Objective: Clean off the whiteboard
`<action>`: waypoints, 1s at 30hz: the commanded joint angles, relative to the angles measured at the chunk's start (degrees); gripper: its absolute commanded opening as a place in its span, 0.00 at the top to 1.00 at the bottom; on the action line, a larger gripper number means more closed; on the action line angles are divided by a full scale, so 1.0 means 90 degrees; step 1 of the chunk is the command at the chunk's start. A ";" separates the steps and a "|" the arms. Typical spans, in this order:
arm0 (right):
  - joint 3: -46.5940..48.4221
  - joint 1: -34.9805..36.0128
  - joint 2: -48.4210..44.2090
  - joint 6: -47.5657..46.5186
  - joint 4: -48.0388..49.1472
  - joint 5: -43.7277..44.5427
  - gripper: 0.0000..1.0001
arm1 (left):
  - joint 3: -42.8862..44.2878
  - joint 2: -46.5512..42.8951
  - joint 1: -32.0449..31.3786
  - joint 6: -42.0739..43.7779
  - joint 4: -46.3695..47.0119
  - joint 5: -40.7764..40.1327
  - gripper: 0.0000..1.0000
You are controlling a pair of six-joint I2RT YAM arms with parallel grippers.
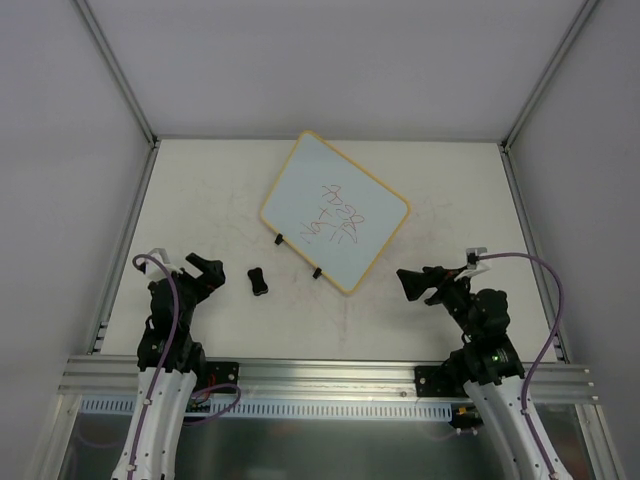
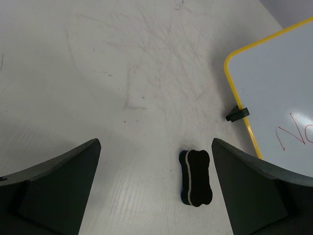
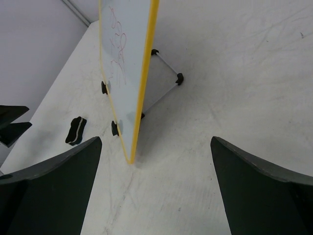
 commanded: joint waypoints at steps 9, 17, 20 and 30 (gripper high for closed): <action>0.0159 -0.0016 0.2224 0.0209 0.3572 -0.0823 0.12 | 0.0473 0.0152 0.0035 0.0540 0.0020 0.1105 0.01; 0.0638 -0.0045 0.3710 0.0190 0.4471 -0.1009 0.12 | 0.0483 0.0300 0.0035 0.0432 0.0020 0.1028 0.01; 0.0726 -0.0075 0.4198 0.0277 0.4841 -0.1058 0.12 | 0.0473 0.0251 0.0045 0.0423 0.0020 0.1028 0.01; 0.0970 -0.0329 0.6120 0.1078 0.7214 -0.1634 0.17 | 0.0502 0.0407 0.0035 0.0472 0.0069 0.1194 0.01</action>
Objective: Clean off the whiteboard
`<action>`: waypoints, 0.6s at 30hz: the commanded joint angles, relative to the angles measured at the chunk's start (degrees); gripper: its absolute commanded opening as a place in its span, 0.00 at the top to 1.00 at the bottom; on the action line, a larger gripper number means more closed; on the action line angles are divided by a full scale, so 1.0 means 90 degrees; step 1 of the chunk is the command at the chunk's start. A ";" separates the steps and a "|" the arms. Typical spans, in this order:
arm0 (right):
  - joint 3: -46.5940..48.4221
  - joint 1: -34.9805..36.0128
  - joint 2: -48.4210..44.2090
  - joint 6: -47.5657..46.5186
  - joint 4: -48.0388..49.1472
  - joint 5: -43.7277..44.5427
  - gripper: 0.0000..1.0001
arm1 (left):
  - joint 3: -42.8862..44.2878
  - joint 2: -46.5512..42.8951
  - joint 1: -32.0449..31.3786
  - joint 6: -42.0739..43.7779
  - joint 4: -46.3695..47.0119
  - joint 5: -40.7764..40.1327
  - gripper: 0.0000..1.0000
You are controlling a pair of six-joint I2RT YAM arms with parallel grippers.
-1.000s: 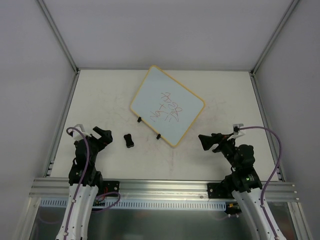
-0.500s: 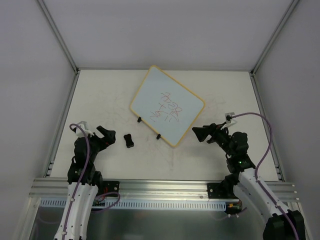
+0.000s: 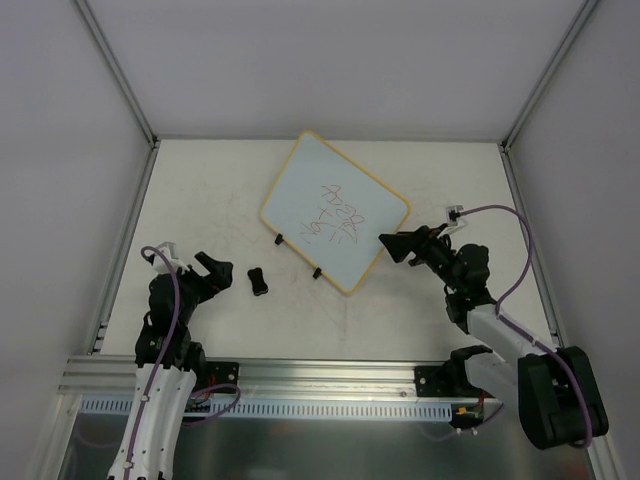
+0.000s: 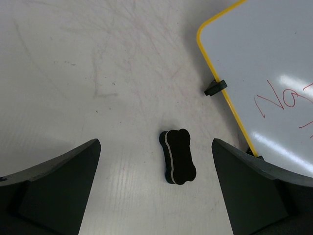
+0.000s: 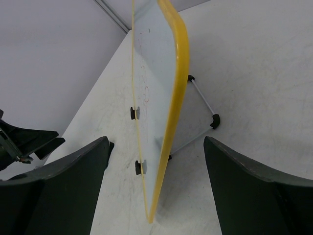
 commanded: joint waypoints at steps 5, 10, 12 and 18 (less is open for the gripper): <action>0.0490 -0.0049 0.0923 0.0353 0.1889 -0.0467 0.25 | 0.0169 0.0233 0.0035 -0.0164 0.0113 0.0110 0.01; 0.0393 -0.0049 0.1314 0.0402 0.2456 -0.0642 0.45 | 0.0218 0.0507 0.0035 -0.0310 0.0210 0.0246 0.01; 0.0334 -0.0040 0.1402 0.0382 0.2632 -0.0663 0.48 | 0.0228 0.0555 0.0035 -0.0417 0.0259 0.0306 0.01; 0.0363 -0.0040 0.2085 0.0596 0.3344 -0.0818 0.49 | 0.0208 0.0672 0.0035 -0.0486 0.0445 0.0530 0.01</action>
